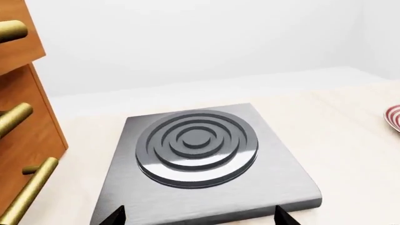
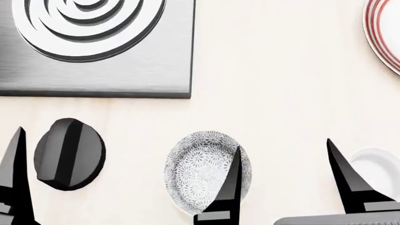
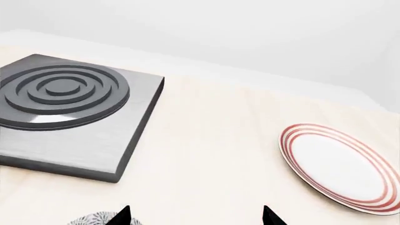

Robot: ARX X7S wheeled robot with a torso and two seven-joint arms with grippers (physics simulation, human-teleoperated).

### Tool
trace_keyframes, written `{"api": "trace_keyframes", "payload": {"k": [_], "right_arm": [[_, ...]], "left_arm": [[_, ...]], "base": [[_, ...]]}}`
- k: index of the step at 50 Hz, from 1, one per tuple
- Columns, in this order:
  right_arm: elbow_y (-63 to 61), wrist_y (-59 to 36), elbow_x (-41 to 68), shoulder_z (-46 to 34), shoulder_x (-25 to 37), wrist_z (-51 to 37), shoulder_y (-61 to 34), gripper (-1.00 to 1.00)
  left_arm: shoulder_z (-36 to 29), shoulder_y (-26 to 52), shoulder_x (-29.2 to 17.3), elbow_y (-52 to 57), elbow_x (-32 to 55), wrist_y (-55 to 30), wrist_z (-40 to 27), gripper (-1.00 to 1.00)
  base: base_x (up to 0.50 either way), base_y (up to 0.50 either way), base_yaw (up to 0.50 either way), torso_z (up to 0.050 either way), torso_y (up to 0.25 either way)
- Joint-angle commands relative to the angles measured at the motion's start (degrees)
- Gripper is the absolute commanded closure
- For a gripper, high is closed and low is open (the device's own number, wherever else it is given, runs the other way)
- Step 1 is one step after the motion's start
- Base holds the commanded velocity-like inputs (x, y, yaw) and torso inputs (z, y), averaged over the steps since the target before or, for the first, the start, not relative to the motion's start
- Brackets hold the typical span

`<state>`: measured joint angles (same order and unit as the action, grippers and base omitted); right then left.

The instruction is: Pick the akita bowl next to the ramekin and place it on the plate.

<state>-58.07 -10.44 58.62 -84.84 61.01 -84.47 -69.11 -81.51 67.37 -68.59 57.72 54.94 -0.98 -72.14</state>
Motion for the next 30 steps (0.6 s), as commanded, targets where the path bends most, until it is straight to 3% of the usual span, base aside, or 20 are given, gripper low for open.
{"api": "trace_keyframes", "payload": {"k": [1, 16, 30], "right_arm": [[-0.64, -0.64, 1.48, 0.3, -0.1, -0.53, -0.86, -1.0], [-1.81, 0.62, 5.89, -2.4, -0.39, -1.33, -4.37, -1.0], [-0.33, 8.59, 12.52, -3.39, 0.53, 5.14, -3.29, -1.0]], "left_arm": [[0.02, 0.04, -0.15, -0.05, -0.01, 0.39, -0.06, -1.0], [-0.36, -0.14, 0.07, -0.16, -0.5, 0.29, -0.11, -1.0], [-1.03, -0.46, 0.59, -0.35, -1.16, 0.28, -0.3, -1.0]], "base": [[0.0, 0.0, 0.0, 0.0, 0.0], [0.0, 0.0, 0.0, 0.0, 0.0], [0.0, 0.0, 0.0, 0.0, 0.0]]}}
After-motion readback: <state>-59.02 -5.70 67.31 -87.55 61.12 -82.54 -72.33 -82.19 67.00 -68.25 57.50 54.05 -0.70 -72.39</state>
